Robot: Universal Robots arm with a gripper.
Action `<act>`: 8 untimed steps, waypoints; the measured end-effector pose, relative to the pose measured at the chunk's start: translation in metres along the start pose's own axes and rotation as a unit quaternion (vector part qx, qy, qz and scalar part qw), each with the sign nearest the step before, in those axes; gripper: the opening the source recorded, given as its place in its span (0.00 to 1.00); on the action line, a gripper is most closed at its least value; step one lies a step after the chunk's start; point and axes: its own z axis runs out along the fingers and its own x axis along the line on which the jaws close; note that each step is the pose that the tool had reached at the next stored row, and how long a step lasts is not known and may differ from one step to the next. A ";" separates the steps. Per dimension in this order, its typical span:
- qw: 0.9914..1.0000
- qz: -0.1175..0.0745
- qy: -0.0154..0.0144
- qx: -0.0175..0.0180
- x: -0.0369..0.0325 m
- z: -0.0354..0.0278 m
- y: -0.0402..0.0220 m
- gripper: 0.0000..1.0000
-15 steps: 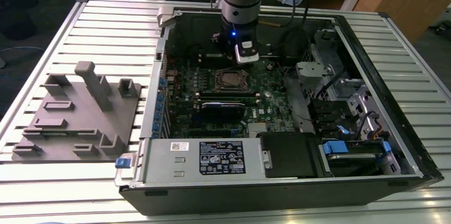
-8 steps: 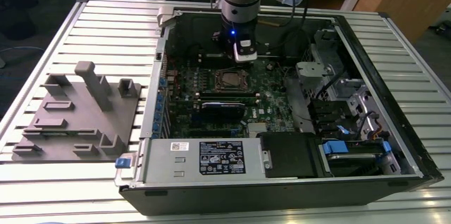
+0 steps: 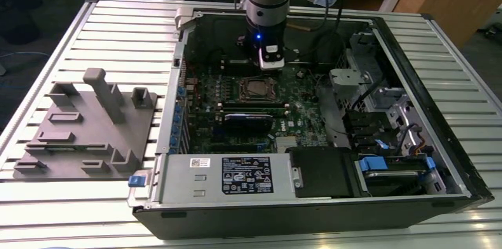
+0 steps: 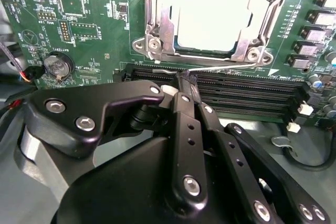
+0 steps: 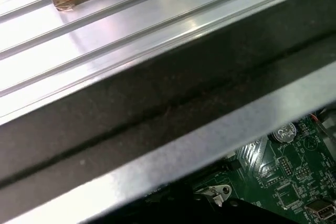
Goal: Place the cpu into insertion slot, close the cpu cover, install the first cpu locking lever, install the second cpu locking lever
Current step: 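Install the first cpu locking lever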
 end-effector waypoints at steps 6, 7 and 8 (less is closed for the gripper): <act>1.000 0.000 -0.003 0.001 0.0021 0.0012 -0.0012 0.11; 1.000 0.000 -0.003 0.001 0.0024 0.0015 -0.0013 0.11; 1.000 0.000 -0.004 0.002 0.0025 0.0019 -0.0014 0.11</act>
